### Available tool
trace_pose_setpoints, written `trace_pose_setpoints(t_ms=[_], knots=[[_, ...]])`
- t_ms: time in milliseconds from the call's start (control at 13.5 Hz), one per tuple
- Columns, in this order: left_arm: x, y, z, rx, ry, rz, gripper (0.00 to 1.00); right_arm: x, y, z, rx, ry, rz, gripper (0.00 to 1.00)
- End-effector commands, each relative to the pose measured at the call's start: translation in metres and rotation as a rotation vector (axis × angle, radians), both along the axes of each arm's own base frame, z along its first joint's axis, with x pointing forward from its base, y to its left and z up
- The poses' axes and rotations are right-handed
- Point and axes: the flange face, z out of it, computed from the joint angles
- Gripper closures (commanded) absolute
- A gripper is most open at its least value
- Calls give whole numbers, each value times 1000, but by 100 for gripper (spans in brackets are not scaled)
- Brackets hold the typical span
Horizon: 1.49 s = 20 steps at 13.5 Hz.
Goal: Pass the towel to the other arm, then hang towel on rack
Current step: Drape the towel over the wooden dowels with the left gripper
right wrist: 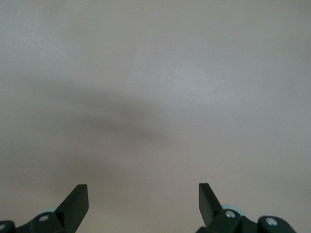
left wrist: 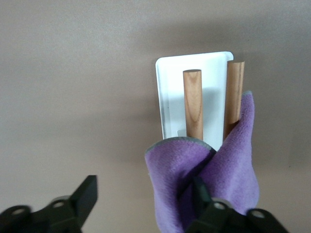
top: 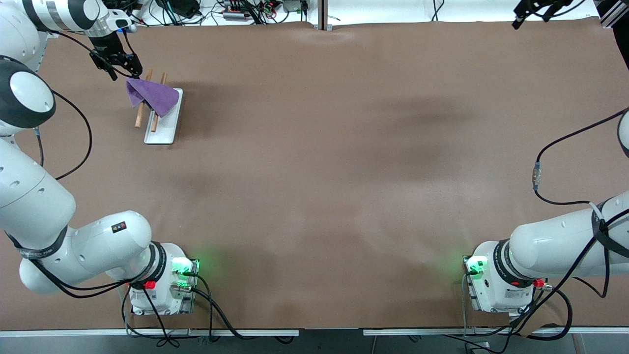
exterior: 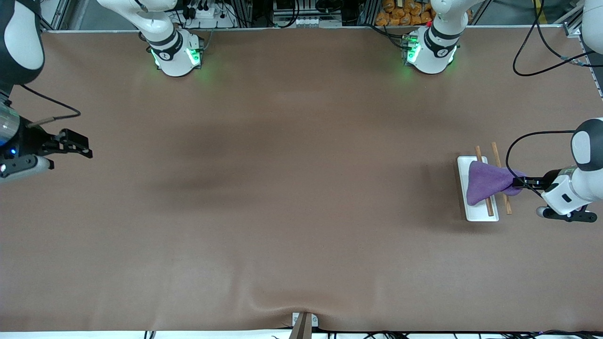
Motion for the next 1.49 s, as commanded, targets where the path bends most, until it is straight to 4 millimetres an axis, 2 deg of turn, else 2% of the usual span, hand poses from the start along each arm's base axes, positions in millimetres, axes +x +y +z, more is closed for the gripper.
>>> trace_pose_setpoints(t_ms=[0, 149, 223, 446, 668, 817, 965, 1114, 1411], knots=[[0, 2, 2, -19, -12, -5, 0, -3, -22, 14, -12, -13, 33, 0], [-1, 3, 1, -27, -8, -21, 0, -5, -14, 33, -15, -40, 49, 0], [-1, 5, -1, -29, -6, -23, 0, -18, -3, 38, -11, 5, 64, 0], [-1, 15, 4, -40, -16, -37, 0, -42, -5, 29, -11, -32, 29, 0], [0, 22, 6, -51, -23, -52, 0, -65, 6, 18, -8, -59, 38, 0], [-2, 30, 4, -55, -26, -49, 0, -63, 6, 20, -15, -66, 41, 0], [-1, 38, 1, -82, -44, -93, 0, -56, 7, 37, -20, -93, 45, 0], [-3, 45, 1, -102, -50, -95, 0, -53, 22, 47, -27, -116, 73, 0], [-2, 47, 2, -104, -61, -104, 0, -39, 22, 73, -28, -165, 71, 0]])
